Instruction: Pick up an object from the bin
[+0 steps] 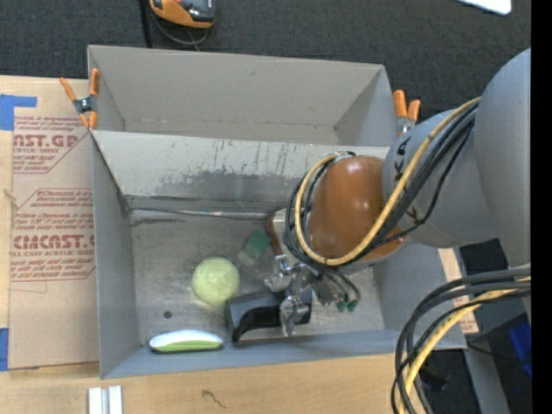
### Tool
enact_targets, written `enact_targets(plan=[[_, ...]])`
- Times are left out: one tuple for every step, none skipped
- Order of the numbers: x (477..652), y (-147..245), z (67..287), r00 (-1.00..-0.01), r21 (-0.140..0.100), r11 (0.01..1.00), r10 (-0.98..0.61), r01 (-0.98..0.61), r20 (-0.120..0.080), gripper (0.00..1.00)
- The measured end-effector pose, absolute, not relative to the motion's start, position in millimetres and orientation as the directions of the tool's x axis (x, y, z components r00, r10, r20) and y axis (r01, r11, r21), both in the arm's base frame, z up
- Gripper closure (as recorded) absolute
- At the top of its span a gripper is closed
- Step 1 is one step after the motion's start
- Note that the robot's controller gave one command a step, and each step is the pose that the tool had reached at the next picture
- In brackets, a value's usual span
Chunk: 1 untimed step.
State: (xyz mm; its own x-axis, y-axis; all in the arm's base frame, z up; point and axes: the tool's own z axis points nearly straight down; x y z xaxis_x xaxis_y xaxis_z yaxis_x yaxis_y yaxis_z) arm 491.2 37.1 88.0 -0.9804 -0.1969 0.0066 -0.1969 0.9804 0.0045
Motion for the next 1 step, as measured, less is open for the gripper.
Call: enact_targets(plan=[[491.6, 37.7, 80.7, -0.98, 0.004, 0.98, -0.197, -0.197, -0.008, 0.0]])
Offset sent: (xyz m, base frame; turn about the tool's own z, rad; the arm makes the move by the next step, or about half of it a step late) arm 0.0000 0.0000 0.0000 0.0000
